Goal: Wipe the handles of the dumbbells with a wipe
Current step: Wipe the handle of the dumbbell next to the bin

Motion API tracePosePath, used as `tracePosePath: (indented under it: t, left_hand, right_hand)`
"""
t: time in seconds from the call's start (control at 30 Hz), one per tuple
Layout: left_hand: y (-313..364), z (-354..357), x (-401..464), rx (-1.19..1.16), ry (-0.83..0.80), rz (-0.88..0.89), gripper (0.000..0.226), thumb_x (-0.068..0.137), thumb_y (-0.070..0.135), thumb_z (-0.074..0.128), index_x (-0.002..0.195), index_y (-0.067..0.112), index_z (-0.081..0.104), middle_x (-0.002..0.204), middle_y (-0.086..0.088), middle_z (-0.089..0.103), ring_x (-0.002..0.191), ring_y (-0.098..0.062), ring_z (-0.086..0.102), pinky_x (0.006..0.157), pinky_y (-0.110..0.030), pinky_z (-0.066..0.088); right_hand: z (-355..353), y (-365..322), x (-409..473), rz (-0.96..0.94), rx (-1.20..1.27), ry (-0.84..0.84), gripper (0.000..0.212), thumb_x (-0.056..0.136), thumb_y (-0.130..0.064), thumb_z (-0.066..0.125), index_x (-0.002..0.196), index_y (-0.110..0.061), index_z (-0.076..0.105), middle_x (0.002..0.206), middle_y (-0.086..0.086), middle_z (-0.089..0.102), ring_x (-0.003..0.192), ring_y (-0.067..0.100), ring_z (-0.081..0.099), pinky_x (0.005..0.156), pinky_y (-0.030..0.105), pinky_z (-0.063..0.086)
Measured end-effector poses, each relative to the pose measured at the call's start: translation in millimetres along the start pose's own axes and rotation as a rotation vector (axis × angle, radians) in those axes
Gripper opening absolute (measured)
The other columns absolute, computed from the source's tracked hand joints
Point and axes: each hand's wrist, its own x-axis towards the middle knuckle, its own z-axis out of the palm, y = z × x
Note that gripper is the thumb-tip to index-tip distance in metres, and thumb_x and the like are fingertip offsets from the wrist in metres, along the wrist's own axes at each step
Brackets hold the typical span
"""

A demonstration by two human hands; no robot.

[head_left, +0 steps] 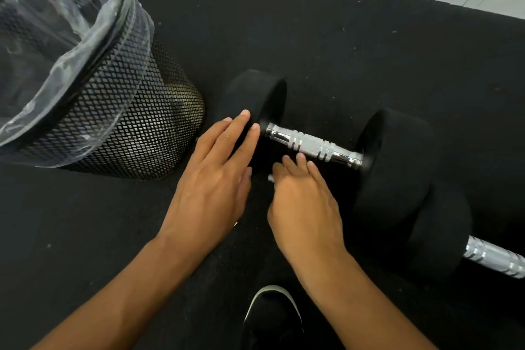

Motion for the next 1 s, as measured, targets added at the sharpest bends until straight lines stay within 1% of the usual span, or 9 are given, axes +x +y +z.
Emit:
tracePosePath:
  t: [0.1,0.23,0.57,0.67,0.7,0.77,0.8,0.9,1.0]
  left_hand:
    - [0,3,0,-0.004,-0.01,-0.003,0.065,0.094,0.014,0.062,0.154,0.007,0.037,0.165,-0.008,0.026,0.152,-0.026,0.024,0.123,-0.04,0.026]
    - [3,4,1,-0.007,-0.019,-0.013,0.068,0.095,0.018,0.06,0.156,0.009,0.032,0.167,-0.006,0.021,0.154,-0.024,0.019,0.122,-0.045,0.029]
    - [2,12,-5,-0.006,-0.026,-0.016,0.071,0.094,0.019,0.061,0.157,0.007,0.03,0.167,-0.009,0.02,0.154,-0.026,0.017,0.124,-0.041,0.024]
    - [7,12,-7,-0.075,0.005,-0.032,0.072,0.094,0.018,0.064,0.157,0.007,0.03,0.167,-0.01,0.018,0.155,-0.024,0.013,0.125,-0.034,0.016]
    - [12,11,-9,-0.132,0.042,-0.037,0.072,0.094,0.019,0.065,0.156,0.009,0.031,0.167,-0.01,0.02,0.155,-0.022,0.015,0.125,-0.03,0.015]
    - [28,9,-15,-0.314,0.139,-0.079,0.071,0.092,0.029,0.067,0.155,0.016,0.036,0.164,-0.005,0.027,0.15,-0.011,0.023,0.12,-0.019,0.022]
    - [36,8,-18,-0.448,0.165,-0.141,0.073,0.09,0.037,0.068,0.154,0.021,0.036,0.162,0.0,0.032,0.147,-0.005,0.029,0.116,-0.015,0.028]
    - [59,6,-25,-0.897,0.066,-0.376,0.07,0.082,0.05,0.075,0.144,0.035,0.049,0.142,0.016,0.054,0.128,-0.002,0.055,0.097,-0.014,0.047]
    - [66,9,-24,-1.086,-0.041,-0.456,0.023,0.085,0.03,0.079,0.109,0.031,0.075,0.102,0.016,0.076,0.096,-0.005,0.073,0.082,-0.025,0.059]
  right_hand:
    - [-18,-2,0,0.085,0.083,0.2,0.046,0.092,0.0,0.042,0.134,-0.006,0.06,0.146,0.014,0.056,0.15,0.03,0.036,0.124,0.039,0.025]
    - [-25,14,33,0.146,0.125,0.368,0.057,0.091,0.0,0.039,0.146,-0.002,0.048,0.154,0.018,0.048,0.151,0.034,0.032,0.128,0.042,0.018]
    - [6,17,-11,0.06,0.065,0.066,0.066,0.097,-0.004,0.032,0.161,-0.015,0.021,0.17,0.006,0.018,0.158,0.021,0.008,0.129,0.037,0.01]
    - [3,16,-28,0.11,0.28,0.031,0.055,0.103,-0.006,0.044,0.155,-0.025,0.038,0.159,-0.001,0.042,0.146,0.013,0.041,0.12,0.026,0.034]
    - [-1,17,-32,0.174,0.415,0.061,0.05,0.104,-0.008,0.046,0.148,-0.029,0.049,0.145,-0.002,0.058,0.124,0.009,0.059,0.103,0.022,0.049]
    - [-10,20,-37,0.322,0.764,0.102,0.039,0.103,-0.011,0.05,0.122,-0.039,0.069,0.103,-0.006,0.074,0.078,0.003,0.063,0.065,0.014,0.05]
    - [-16,21,-40,0.378,0.939,0.09,0.035,0.102,-0.011,0.052,0.107,-0.038,0.074,0.091,-0.006,0.074,0.071,0.004,0.064,0.059,0.013,0.049]
    - [-26,23,-49,0.415,1.361,0.025,0.033,0.098,-0.004,0.053,0.092,-0.026,0.078,0.094,-0.003,0.077,0.09,0.006,0.072,0.078,0.018,0.058]
    - [-24,23,-56,0.404,1.437,0.032,0.036,0.096,0.0,0.053,0.09,-0.023,0.08,0.096,0.002,0.079,0.095,0.017,0.074,0.084,0.029,0.061]
